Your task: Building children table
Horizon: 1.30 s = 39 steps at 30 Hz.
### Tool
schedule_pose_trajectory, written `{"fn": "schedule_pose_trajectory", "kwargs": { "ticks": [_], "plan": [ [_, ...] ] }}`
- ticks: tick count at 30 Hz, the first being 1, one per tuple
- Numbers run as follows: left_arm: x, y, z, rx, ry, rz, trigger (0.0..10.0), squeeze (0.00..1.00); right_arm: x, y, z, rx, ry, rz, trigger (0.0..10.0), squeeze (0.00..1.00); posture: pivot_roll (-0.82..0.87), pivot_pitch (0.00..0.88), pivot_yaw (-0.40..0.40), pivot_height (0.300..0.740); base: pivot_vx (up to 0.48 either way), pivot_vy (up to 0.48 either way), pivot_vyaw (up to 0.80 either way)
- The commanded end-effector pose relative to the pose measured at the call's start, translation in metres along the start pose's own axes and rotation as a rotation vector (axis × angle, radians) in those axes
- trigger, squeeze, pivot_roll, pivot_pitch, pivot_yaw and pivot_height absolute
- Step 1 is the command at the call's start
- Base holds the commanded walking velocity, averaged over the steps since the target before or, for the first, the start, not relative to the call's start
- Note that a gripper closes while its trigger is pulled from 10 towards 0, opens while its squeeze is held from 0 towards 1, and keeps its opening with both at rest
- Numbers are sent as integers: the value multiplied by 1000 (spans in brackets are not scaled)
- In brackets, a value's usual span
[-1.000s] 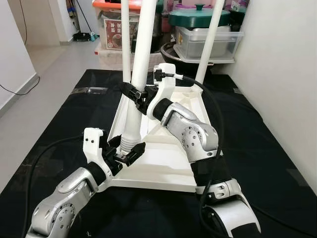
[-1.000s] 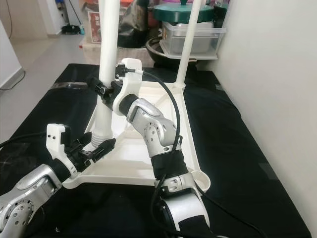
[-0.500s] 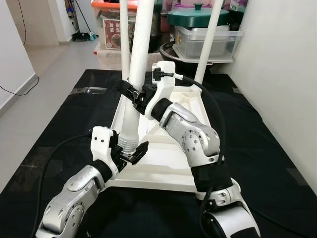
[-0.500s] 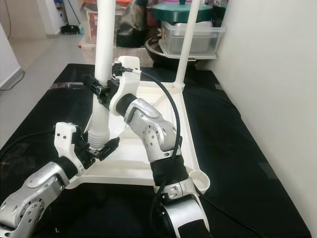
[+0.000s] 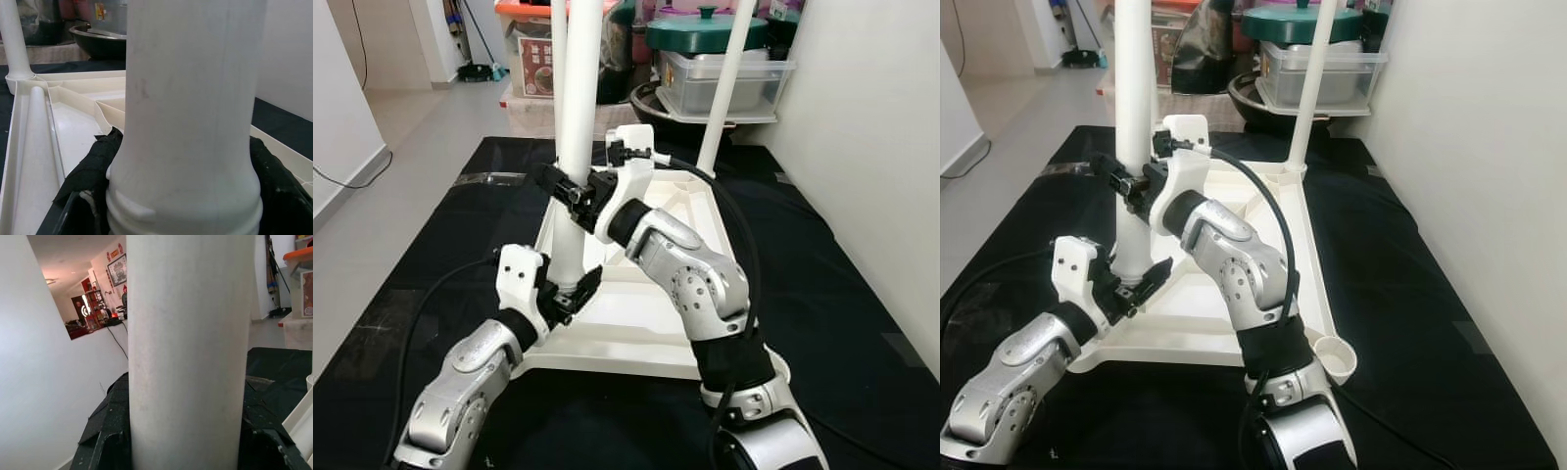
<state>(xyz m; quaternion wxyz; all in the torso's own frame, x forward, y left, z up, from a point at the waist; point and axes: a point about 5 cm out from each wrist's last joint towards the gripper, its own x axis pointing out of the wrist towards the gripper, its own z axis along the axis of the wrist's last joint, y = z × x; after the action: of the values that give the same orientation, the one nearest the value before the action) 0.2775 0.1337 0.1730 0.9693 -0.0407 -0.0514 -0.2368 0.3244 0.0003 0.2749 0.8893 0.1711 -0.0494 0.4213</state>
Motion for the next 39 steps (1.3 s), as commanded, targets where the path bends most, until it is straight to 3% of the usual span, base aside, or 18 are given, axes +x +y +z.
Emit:
{"fn": "schedule_pose_trajectory", "kwargs": {
  "ticks": [1, 2, 4, 5, 6, 7, 11, 13, 14, 17, 18, 22, 23, 24, 25, 33, 39],
  "plan": [
    [-1, -1, -4, 2, 17, 2, 0, 0, 0, 13, -17, 105, 5, 28, 0, 0, 75, 0, -34, 740, 0, 0, 0],
    [0, -1, -7, 12, 31, -1, 3490, 0, 0, 13, -17, 101, 2, 21, 0, 0, 78, 0, -35, 740, 0, 0, 0],
    [0, -1, -8, 20, 40, -2, 3490, 0, 0, 12, -16, 98, 0, 16, 0, 0, 78, 0, -35, 740, 0, 0, 0],
    [0, -2, -9, 33, 48, -6, 10000, 0, 0, 11, -14, 86, -4, 14, 10000, 212, 81, 0, -37, 740, 0, 0, 0],
    [0, -2, -10, 42, 53, -9, 10000, 0, 0, 10, -13, 78, -6, 13, 10000, 212, 80, 0, -37, 740, 0, 0, 0],
    [0, -2, -10, 60, 56, -10, 10000, 0, -1, 9, -12, 73, -9, 18, 10000, 1000, 80, 0, -37, 740, 0, 0, 0],
    [-4, 0, -10, 136, 64, -28, 10000, 0, -4, 3, -9, 78, 19, 27, 10000, 1000, 82, 0, -38, 740, 0, 0, 0],
    [-5, 0, -9, 161, 67, -38, 10000, 0, -5, 1, -9, 82, 31, 32, 10000, 976, 84, 0, -40, 740, 0, 0, 0],
    [-7, 0, -9, 185, 71, -50, 10000, 0, -7, -2, -9, 103, 41, 34, 10000, 0, 87, 0, -42, 740, 0, 0, 0],
    [-9, 0, -9, 208, 77, -63, 10000, 0, -8, -4, -10, 136, 50, 36, 10000, 0, 87, 0, -42, 740, 0, 0, 0],
    [-14, 3, -10, 255, 97, -79, 10000, 0, -10, -7, -10, 172, 67, 41, 10000, 0, 89, 0, -43, 740, 0, 0, 0],
    [-19, 7, -11, 290, 113, -84, 10000, 0, -11, -7, -12, 177, 77, 52, 10000, 0, 91, 0, -43, 740, 0, 0, 0],
    [-19, 6, -12, 294, 113, -84, 10000, 0, -11, -6, -13, 195, 72, 53, 4745, 0, 97, 0, -45, 740, 0, 0, 0],
    [-19, 5, -12, 297, 113, -84, 10000, 0, -11, -6, -14, 208, 68, 53, 4745, 0, 97, 0, -45, 740, 0, 0, 0],
    [-19, 4, -13, 299, 113, -86, 10000, 0, -10, -5, -16, 227, 61, 49, 0, 0, 97, 0, -45, 740, 0, 0, 0],
    [-18, 0, -20, 303, 130, -106, 10000, 0, -10, 0, -19, 253, 49, 65, 0, 0, 92, 0, -37, 740, 0, 0, 0],
    [-18, 6, -20, 305, 132, -67, 10000, 0, -14, -4, -20, 249, 44, 41, 0, 0, 91, 0, -35, 740, 0, 0, 0]
  ]
}}
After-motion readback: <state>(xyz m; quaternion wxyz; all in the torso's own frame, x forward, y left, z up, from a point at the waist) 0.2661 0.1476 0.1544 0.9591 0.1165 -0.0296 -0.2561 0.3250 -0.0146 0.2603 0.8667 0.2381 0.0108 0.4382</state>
